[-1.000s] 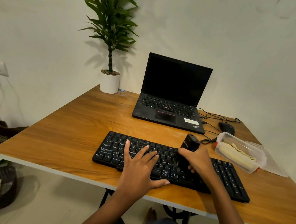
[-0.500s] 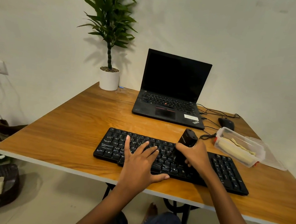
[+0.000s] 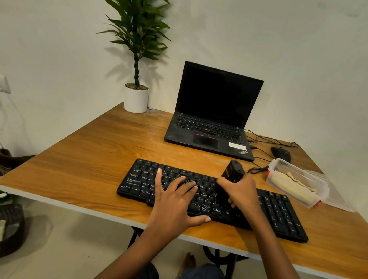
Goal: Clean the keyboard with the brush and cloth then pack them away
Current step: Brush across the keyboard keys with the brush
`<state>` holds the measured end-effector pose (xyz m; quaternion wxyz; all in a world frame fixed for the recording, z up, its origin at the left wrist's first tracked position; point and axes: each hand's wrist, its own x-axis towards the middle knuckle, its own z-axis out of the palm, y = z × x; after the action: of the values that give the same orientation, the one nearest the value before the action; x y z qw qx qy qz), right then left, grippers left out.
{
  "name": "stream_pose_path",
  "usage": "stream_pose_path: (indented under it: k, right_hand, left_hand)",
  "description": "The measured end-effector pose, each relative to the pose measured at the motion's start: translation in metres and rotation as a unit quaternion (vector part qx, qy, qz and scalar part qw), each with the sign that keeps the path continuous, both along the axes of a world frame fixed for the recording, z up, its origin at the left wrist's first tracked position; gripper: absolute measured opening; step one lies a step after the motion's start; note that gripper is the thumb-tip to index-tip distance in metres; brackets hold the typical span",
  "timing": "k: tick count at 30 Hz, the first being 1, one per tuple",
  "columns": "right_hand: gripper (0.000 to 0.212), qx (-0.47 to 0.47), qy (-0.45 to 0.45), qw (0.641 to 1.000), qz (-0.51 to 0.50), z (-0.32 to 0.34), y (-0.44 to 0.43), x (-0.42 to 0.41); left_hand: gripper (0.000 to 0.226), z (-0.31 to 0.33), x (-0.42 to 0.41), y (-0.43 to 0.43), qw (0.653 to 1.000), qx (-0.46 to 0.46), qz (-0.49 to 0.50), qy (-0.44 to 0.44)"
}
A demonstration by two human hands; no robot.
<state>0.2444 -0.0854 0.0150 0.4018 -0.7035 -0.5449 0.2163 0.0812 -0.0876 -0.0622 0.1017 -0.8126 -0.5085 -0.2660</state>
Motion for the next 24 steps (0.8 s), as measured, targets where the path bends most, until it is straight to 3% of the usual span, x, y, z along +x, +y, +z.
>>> stream_pose_path:
  k: [4, 6, 11, 15, 20, 24]
  right_hand:
    - [0.017, 0.030, -0.006, 0.998, -0.046, 0.010, -0.002, 0.012]
    - [0.015, 0.042, 0.040, 0.997, -0.047, 0.004, -0.007, 0.006]
    - [0.018, -0.041, 0.023, 0.999, -0.015, 0.003, -0.018, 0.005]
    - [0.019, 0.025, -0.035, 0.999, -0.028, -0.002, -0.018, -0.008]
    - [0.019, -0.009, 0.019, 1.000, -0.009, -0.003, -0.026, -0.004]
    - [0.020, 0.070, -0.004, 0.997, -0.020, -0.009, -0.029, -0.012]
  left_hand:
    - [0.079, 0.000, 0.001, 0.001, 1.000, 0.001, -0.001, 0.002]
    - [0.080, -0.001, 0.001, 0.001, 1.000, 0.000, 0.000, 0.001]
    - [0.081, -0.002, 0.001, 0.000, 1.000, 0.000, 0.000, 0.004]
    - [0.081, -0.001, 0.001, 0.002, 1.000, 0.000, 0.001, 0.002]
    - [0.081, -0.001, 0.001, 0.001, 1.000, -0.006, 0.003, 0.006]
    - [0.081, 0.001, 0.000, 0.001, 1.000, -0.005, 0.003, 0.004]
